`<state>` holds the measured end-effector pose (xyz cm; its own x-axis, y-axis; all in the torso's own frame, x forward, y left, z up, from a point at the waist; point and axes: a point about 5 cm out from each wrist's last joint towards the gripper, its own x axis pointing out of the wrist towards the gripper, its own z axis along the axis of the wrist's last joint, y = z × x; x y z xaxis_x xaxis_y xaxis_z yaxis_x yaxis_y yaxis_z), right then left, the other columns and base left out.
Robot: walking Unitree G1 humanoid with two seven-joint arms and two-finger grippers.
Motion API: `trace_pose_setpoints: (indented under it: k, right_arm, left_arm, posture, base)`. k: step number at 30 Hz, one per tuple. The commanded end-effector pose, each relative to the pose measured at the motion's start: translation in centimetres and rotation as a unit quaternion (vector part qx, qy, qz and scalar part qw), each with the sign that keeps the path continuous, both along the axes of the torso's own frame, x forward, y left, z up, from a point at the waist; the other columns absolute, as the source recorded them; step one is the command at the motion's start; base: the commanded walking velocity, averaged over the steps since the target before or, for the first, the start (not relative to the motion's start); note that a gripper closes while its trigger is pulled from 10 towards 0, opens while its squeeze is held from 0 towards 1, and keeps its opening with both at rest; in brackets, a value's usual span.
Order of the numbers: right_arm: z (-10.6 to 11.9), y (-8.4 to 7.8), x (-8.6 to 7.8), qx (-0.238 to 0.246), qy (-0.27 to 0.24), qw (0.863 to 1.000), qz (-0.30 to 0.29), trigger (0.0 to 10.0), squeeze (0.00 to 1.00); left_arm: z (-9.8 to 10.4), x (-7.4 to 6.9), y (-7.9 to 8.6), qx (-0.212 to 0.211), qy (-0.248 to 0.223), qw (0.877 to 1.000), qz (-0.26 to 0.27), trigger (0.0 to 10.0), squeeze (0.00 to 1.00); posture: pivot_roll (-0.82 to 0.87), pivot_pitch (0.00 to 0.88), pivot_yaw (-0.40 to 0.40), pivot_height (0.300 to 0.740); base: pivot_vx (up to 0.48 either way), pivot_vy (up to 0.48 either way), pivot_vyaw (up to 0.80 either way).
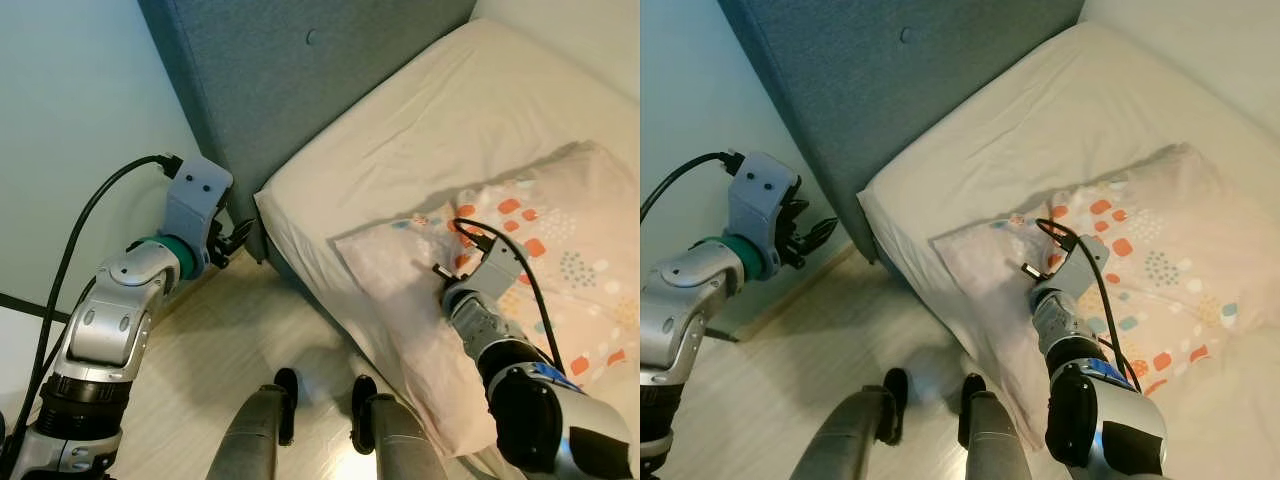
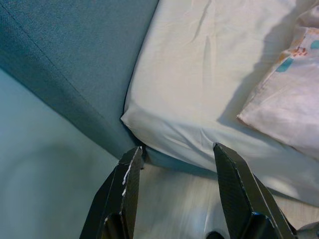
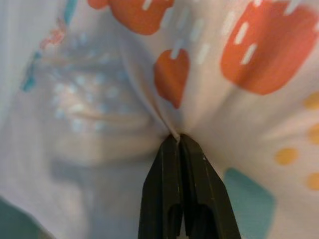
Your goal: Clean up the room
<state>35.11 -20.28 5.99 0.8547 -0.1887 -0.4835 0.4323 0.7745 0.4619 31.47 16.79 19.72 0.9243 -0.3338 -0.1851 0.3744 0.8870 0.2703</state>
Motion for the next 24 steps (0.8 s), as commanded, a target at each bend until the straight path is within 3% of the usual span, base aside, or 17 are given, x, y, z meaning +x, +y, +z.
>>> trace_pose_setpoints:
  k: [1,6,7,9,12,20,22,23,24]
  right_arm:
    - [-1.2,0.5,-0.7,0.028,0.018,0.999,0.000,0.0,0.00]
    - [0.0,0.7,0.2,0.119,-0.041,0.992,-0.018,0.0,0.00]
    - [0.0,0.7,0.2,0.119,-0.041,0.992,-0.018,0.0,0.00]
    - [1.2,0.7,0.8,0.162,-0.092,0.982,-0.021,0.0,0.00]
    - [2.0,0.7,1.3,0.180,-0.123,0.976,-0.017,0.0,0.00]
    - [3.9,1.1,2.2,0.199,-0.179,0.964,0.006,0.0,0.00]
    - [4.7,1.5,2.6,0.190,-0.198,0.961,0.029,0.0,0.00]
    - [5.2,1.5,2.8,0.149,-0.205,0.967,0.039,0.0,0.00]
    - [5.5,1.3,2.7,0.074,-0.206,0.975,0.046,5.0,0.00]
  left_arm:
    - [-0.6,-0.2,0.2,0.001,0.014,1.000,0.003,10.0,0.00]
    - [-0.5,-0.2,0.1,0.003,0.013,1.000,0.002,10.0,0.00]
    - [-0.5,-0.2,0.1,0.003,0.013,1.000,0.002,10.0,0.00]
    - [-0.5,-0.1,0.2,0.004,0.012,1.000,0.003,10.0,0.00]
    - [-0.5,-0.1,0.2,0.005,0.012,1.000,0.003,10.0,0.00]
    - [-0.5,0.0,0.1,0.005,0.011,1.000,0.002,10.0,0.00]
    - [-0.5,0.0,0.0,0.004,0.011,1.000,0.001,10.0,0.00]
    - [-0.7,-0.1,-0.2,0.002,0.014,1.000,-0.004,10.0,0.00]
    - [-1.0,-0.3,-0.5,0.002,0.018,1.000,-0.010,10.0,0.00]
  posture:
    - [0.11,0.302,0.070,0.740]
    - [0.11,0.302,0.072,0.740]
    - [0.11,0.302,0.072,0.740]
    - [0.11,0.300,0.073,0.740]
    - [0.11,0.300,0.073,0.740]
    - [0.11,0.298,0.073,0.740]
    - [0.10,0.293,0.070,0.740]
    - [0.10,0.291,0.065,0.740]
    - [0.09,0.291,0.063,0.740]
  base:
    - [0.000,0.000,0.00]
    - [0.000,0.000,0.00]
    - [0.000,0.000,0.00]
    - [0.000,0.000,0.00]
    - [0.000,0.000,0.00]
    - [0.000,0.000,0.00]
    - [0.000,0.000,0.00]
    - [0.000,0.000,0.00]
    - [0.000,0.000,0.00]
